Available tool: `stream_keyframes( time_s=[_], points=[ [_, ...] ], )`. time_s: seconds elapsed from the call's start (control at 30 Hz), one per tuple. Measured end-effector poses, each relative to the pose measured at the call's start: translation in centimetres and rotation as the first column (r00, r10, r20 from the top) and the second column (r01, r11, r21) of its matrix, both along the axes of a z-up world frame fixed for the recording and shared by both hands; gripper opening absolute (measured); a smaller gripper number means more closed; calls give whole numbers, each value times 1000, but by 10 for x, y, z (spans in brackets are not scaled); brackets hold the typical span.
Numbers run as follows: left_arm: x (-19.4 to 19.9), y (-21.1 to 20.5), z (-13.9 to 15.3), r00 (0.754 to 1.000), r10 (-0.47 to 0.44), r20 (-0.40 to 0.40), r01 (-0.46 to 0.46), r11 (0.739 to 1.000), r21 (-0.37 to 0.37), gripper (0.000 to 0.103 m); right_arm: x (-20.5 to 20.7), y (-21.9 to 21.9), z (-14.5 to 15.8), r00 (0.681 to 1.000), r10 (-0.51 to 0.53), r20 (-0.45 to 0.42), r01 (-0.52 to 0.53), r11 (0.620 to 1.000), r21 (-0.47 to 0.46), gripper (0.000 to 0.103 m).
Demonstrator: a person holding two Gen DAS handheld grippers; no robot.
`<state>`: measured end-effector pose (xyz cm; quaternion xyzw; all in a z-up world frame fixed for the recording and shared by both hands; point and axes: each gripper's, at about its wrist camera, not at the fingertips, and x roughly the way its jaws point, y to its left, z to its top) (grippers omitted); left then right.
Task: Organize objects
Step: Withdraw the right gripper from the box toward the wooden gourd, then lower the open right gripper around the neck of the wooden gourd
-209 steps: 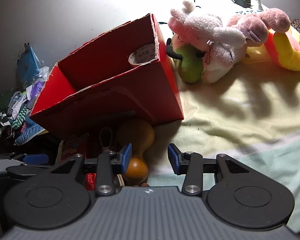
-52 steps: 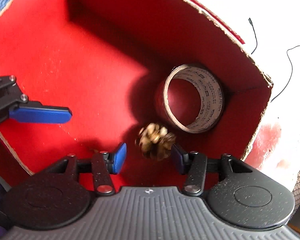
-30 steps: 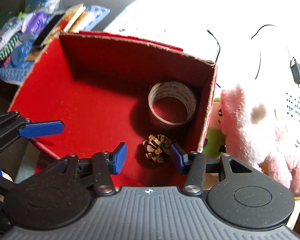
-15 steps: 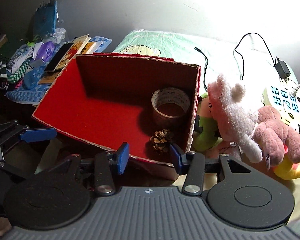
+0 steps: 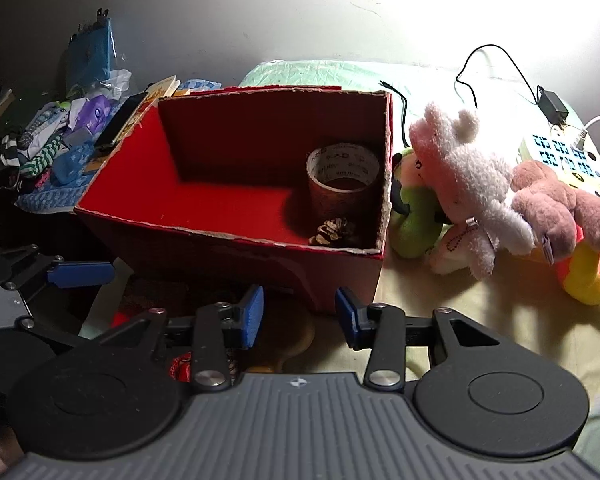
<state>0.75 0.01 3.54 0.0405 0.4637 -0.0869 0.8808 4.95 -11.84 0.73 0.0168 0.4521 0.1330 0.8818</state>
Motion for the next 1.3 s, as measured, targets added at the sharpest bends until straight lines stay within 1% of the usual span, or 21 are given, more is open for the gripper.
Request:
stream_keyframes(
  time_s=[0.27, 0.37, 0.6, 0.73, 1.03, 1.3],
  points=[
    [-1, -9, -16, 999, -17, -52, 18, 1000, 22, 91, -11, -9, -17, 997, -70, -38, 72, 995, 74, 40],
    [-1, -11, -20, 998, -20, -67, 22, 999, 24, 91, -16, -9, -22, 996, -81, -39, 84, 993, 79, 40],
    [-1, -12, -31, 994, -10, -104, 14, 999, 32, 92, -27, -16, -31, 991, -133, -12, 133, 988, 81, 40],
    [-1, -11, -37, 992, 2, -126, 3, 999, 36, 92, -30, -20, -38, 988, -151, -31, 153, 984, 92, 40],
    [-1, -10, -44, 989, 30, -146, -22, 998, 56, 92, -36, -24, -47, 983, -177, -52, 182, 975, 129, 39],
    [-5, -14, -50, 988, 31, -151, -19, 997, 80, 92, -38, -26, -52, 980, -185, -74, 196, 966, 171, 38]
  ],
)
